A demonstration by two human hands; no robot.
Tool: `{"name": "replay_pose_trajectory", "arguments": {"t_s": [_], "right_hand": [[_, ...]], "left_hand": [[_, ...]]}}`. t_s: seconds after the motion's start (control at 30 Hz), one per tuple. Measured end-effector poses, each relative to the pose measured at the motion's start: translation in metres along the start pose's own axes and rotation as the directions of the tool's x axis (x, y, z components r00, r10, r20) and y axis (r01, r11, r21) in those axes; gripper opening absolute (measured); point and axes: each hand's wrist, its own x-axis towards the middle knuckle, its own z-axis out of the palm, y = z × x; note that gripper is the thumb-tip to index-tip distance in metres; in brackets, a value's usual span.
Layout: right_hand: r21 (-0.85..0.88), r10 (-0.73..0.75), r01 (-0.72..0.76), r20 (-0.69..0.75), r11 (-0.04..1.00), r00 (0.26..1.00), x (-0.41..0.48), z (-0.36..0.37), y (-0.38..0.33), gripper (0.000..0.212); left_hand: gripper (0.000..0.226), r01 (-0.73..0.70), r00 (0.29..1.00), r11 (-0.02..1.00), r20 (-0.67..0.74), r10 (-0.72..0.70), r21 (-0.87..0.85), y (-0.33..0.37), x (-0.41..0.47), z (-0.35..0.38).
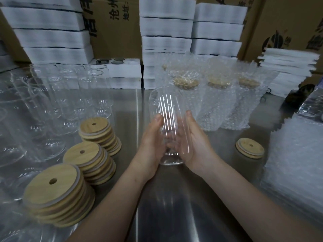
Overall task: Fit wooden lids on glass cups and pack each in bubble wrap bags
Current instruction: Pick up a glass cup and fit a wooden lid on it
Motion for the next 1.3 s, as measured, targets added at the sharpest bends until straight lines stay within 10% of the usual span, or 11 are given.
{"name": "replay_pose_trajectory", "arguments": {"t_s": [0.27,0.5,0.77,1.3], "right_hand": [[-0.112,-0.075,0.077,0.025,0.991,0.997,-0.003,0.007,-0.002,0.074],[-0.340,-0.179,0.131,-0.116,0.931,0.977,-0.004,0.011,0.003,0.061],[-0.141,-0.150,0.134,-0.109,0.981,0.983,0.001,-0.003,-0.003,0.032],[-0.370,-0.252,0.180,-0.157,0.912,0.955,0.001,-0.001,0.001,0.028]], "left_hand": [[0.047,-0.075,0.986,0.994,-0.145,0.087,0.085,0.003,0.002,-0.010],[0.089,0.043,0.995,0.978,-0.098,-0.023,0.202,-0.004,-0.002,0.001],[0.057,0.064,0.993,0.996,-0.098,-0.058,0.058,0.000,-0.004,0.003],[0.051,0.158,0.971,0.976,-0.156,-0.181,-0.150,0.002,0.007,-0.004]]}}
